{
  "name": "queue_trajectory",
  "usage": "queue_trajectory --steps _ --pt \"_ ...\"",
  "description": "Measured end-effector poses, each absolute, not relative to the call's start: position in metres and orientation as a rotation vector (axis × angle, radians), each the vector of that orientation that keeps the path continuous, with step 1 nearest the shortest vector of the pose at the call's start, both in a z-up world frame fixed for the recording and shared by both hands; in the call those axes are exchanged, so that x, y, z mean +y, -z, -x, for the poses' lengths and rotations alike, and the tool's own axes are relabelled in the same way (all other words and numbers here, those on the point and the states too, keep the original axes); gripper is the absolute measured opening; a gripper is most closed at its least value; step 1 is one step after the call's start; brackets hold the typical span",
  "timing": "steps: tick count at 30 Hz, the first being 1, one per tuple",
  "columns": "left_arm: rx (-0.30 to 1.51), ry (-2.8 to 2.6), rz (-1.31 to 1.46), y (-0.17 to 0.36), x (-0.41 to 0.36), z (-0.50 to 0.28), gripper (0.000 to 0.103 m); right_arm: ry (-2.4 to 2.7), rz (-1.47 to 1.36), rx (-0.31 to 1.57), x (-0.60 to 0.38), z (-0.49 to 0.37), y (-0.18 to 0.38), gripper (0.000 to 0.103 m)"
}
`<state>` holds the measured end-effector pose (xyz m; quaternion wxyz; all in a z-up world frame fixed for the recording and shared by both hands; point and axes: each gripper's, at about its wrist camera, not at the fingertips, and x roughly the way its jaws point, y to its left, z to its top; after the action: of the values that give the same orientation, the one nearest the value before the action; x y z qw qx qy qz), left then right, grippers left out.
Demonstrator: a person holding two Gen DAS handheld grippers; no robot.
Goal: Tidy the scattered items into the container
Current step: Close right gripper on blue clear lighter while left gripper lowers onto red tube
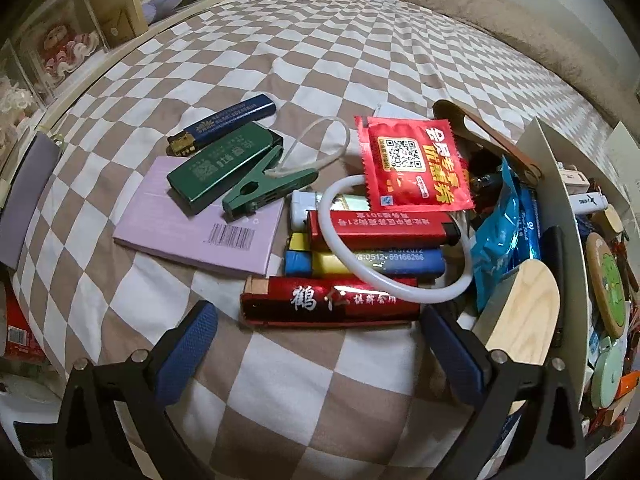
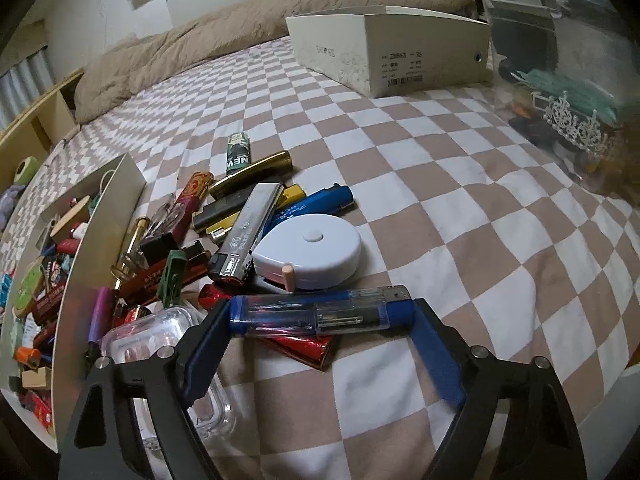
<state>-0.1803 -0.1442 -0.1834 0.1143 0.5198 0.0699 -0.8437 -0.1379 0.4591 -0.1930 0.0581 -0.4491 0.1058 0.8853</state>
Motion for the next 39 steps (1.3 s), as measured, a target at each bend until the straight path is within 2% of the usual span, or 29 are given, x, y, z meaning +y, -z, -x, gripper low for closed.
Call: queue_trajectory --steps 6,10,32,39 --pt "0.233 2.489 -1.491 0.179 -0.148 0.173 0.092 -2.691 1.357 0.266 0.453 0.14 0.193 0.087" --pt "0.227 2.499 -1.471 0.177 -0.146 0.173 0.083 -2.696 1.353 0.257 0.452 0.139 0.192 0.087" --pt "0.295 2.553 -1.401 0.169 -0.15 0.148 0.083 -2.751 1.274 0.221 0.448 0.129 0.184 0.087" --pt "0.349 2.559 -1.361 0.166 -0.155 0.133 0.083 -2.778 1.187 0.065 0.43 0.12 0.172 0.087"
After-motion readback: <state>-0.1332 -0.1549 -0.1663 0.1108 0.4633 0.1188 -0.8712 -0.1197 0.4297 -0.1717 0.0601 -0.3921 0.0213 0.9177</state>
